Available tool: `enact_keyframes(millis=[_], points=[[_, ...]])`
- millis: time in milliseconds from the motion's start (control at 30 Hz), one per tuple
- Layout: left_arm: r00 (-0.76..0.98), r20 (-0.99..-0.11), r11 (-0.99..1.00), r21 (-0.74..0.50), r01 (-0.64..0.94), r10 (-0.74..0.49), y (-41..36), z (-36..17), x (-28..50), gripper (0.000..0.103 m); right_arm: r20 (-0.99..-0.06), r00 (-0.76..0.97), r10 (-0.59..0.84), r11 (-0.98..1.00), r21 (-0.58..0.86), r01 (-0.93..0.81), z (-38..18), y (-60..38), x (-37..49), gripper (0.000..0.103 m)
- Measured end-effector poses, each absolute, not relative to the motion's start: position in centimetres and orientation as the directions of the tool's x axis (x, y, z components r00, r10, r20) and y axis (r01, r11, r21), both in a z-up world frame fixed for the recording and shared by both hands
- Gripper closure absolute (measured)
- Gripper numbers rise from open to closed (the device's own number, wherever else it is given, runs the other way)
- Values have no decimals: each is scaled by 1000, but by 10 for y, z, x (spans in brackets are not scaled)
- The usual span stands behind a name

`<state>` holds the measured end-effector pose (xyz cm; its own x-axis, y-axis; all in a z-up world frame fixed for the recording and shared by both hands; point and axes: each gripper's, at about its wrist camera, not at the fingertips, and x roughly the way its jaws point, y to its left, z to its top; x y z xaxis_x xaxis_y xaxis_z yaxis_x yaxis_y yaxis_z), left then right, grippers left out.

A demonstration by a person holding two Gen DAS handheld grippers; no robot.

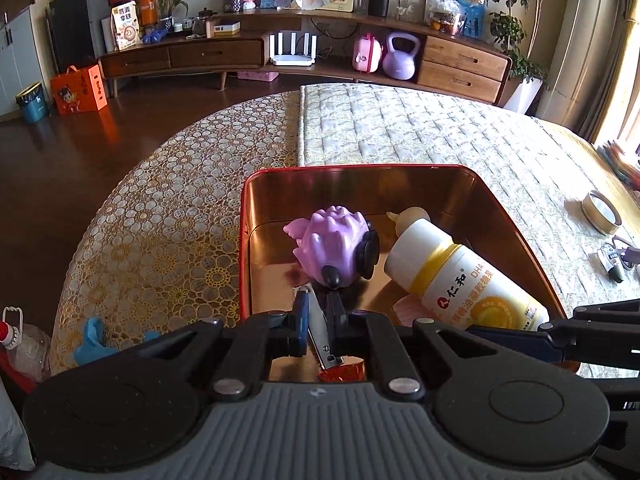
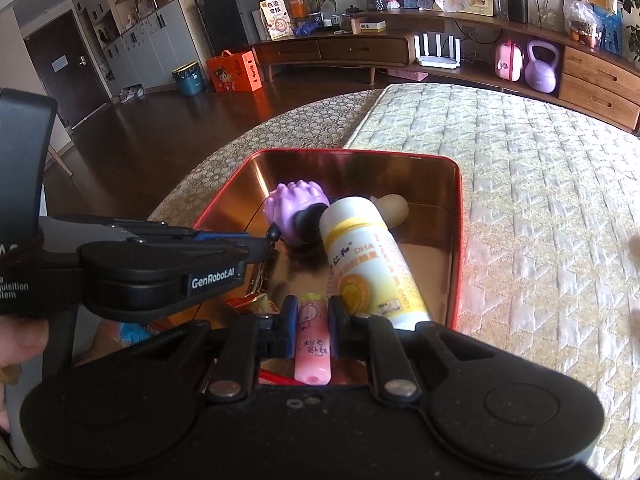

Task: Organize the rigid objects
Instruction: 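Carry nail clipper into red tin and open left tool while right tool releases pink tube there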

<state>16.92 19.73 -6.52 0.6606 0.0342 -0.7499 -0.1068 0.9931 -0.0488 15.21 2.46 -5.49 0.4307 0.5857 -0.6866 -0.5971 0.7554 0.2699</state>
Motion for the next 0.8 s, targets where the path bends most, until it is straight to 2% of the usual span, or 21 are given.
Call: enact_keyframes(millis=[133, 433, 667, 800], points=[[660, -751, 993, -43, -108, 39, 197, -65, 169, 94, -685, 417, 597, 751, 295, -591, -56, 20, 151, 87], [678, -735, 991, -66, -118, 32, 199, -56, 160, 94, -660, 399, 636, 729, 344, -592, -44, 5, 141, 76], [685, -728, 991, -64, -114, 31, 191, -48, 150, 93, -628, 420, 655, 719, 347, -602, -30, -9, 127, 63], [688, -725, 992, -69, -104, 22, 184, -42, 141, 93, -615, 437, 657, 722, 347, -598, -23, -17, 122, 59]])
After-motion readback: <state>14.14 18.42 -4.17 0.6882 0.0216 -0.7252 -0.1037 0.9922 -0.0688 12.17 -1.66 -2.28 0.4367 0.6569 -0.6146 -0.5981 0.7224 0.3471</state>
